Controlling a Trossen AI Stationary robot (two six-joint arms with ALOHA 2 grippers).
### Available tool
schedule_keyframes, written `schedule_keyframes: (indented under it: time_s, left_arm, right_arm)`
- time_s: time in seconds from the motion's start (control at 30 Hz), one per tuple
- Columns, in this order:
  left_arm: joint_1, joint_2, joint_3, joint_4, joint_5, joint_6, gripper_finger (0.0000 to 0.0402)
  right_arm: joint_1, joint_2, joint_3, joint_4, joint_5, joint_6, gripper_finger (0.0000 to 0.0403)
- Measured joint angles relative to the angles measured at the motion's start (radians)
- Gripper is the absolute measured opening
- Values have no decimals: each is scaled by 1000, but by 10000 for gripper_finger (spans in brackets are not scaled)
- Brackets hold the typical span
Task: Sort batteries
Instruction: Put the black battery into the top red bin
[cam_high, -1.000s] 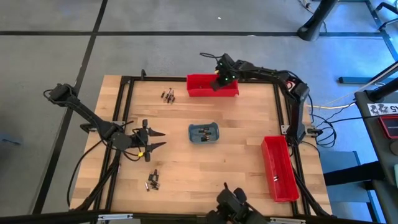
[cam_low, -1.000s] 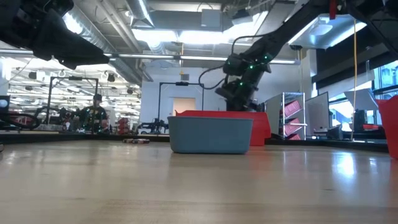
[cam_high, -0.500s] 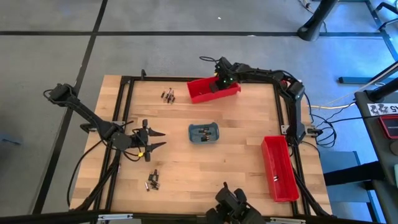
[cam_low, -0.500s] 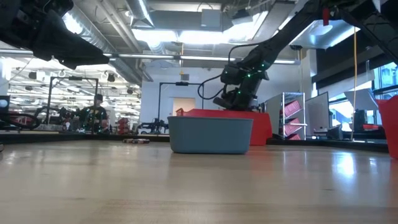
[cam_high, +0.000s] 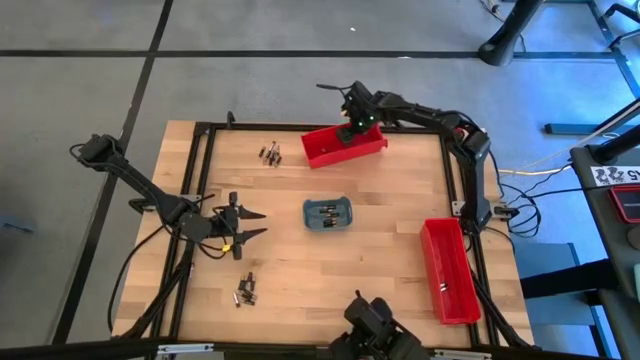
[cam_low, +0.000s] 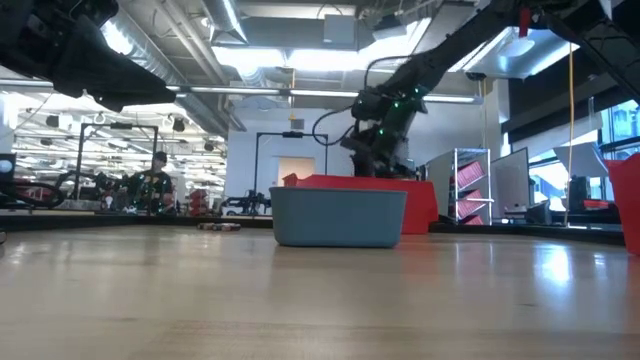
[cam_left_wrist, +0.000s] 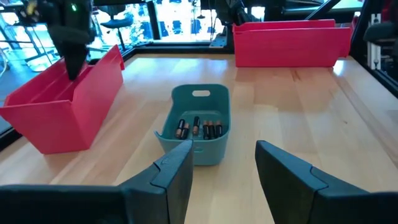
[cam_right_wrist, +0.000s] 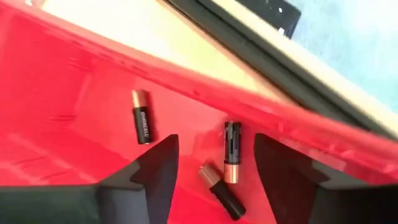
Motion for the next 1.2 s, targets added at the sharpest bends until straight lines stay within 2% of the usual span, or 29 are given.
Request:
schedule_keyframes:
  time_s: [0.33,0.5,0.6,0.67,0.77,0.87,0.93,1.0,1.1,1.2]
  left_arm:
    - [0,0,0,-2,0,-110,164]
    - [0,0,0,-6,0,-139,164]
    - [-1,0,0,-6,0,-152,164]
    - [-2,0,0,-6,0,-172,164]
    - [-6,0,0,-16,0,-209,164]
    - [-23,0,0,-74,0,-275,164]
    - [-39,0,0,-135,0,-336,164]
    - [-54,0,0,-212,0,-400,164]
    - [-70,0,-1,-341,5,-499,164]
    - [-79,0,-1,-465,79,-560,164]
  right_arm:
    - [1,-2,231,-159,24,-110,215]
    - [1,-9,299,-211,40,-164,215]
    - [10,-43,303,-213,136,-196,215]
    - [27,-77,294,-207,269,-216,215]
    - [80,-147,249,-206,428,-254,215]
    - [162,-231,149,-194,486,-336,215]
    - [210,-290,45,-184,478,-465,215]
    - [245,-345,-72,-140,467,-521,215]
    - [277,-440,-242,-46,449,-513,215]
    - [311,-520,-380,87,373,-434,215]
